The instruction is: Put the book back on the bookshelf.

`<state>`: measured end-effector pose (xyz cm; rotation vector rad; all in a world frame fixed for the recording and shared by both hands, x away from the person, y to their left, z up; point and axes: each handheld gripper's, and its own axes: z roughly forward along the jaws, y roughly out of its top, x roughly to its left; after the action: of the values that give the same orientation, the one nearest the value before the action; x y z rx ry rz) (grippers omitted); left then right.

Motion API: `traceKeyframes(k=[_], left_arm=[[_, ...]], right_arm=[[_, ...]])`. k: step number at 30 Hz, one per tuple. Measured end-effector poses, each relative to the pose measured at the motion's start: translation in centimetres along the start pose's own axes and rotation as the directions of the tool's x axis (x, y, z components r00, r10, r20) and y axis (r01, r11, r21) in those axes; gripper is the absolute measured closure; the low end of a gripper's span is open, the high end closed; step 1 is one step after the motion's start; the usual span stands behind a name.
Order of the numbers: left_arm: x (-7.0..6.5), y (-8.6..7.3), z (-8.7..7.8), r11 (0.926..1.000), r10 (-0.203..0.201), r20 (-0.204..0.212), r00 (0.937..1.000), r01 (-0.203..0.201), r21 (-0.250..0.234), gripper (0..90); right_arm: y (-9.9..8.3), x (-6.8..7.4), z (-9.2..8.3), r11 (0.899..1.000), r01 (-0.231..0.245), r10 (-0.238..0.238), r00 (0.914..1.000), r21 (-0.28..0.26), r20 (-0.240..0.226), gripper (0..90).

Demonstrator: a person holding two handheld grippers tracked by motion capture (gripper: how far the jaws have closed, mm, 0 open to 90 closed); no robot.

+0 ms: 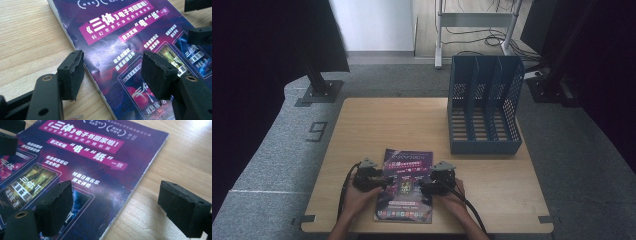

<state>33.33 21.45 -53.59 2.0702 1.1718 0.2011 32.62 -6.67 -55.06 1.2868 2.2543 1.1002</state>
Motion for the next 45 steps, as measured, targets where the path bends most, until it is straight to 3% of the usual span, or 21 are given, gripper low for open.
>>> traceKeyframes(k=[14, 21, 29, 35, 40, 45], left_arm=[[0.3, 0.0, 0.3, 0.9999, -0.008, -0.013, 0.9999, 0.008, -0.008, 34.2], [0.2, 0.0, 0.4, 0.9998, -0.009, -0.015, 0.9998, 0.009, -0.015, 33.8], [-0.3, -0.1, 0.5, 0.9997, 0.011, -0.046, 0.9989, -0.012, -0.019, 33.8], [-0.3, -0.1, 0.3, 0.9993, 0.002, -0.035, 0.9994, -0.003, -0.036, 34.9], [-0.3, 0.1, -0.3, 0.9965, -0.022, 0.005, 0.9997, 0.023, -0.081, 35.7], [-0.6, 0.4, -0.9, 0.9939, -0.019, 0.035, 0.9992, 0.023, -0.108, 36.4]], right_arm=[[-0.2, 0.5, 0.1, 1.0, 0.016, -0.016, 0.998, 0.001, -0.06, 14.1], [-0.2, 0.7, 0.1, 1.0, 0.027, -0.027, 0.9967, 0.001, -0.076, 16.3], [-0.3, 0.8, 0.1, 0.999, 0.034, -0.034, 0.9966, -0.004, -0.075, 16.7], [-0.3, 0.8, 0.1, 0.999, 0.032, -0.032, 0.9967, -0.004, -0.074, 17.1], [-0.3, 0.7, 0.0, 1.0, 0.008, -0.008, 0.9965, -0.002, -0.083, 17.4], [-0.3, 0.7, 0.0, 1.0, 0.014, -0.015, 0.9966, -0.001, -0.081, 17.6]])
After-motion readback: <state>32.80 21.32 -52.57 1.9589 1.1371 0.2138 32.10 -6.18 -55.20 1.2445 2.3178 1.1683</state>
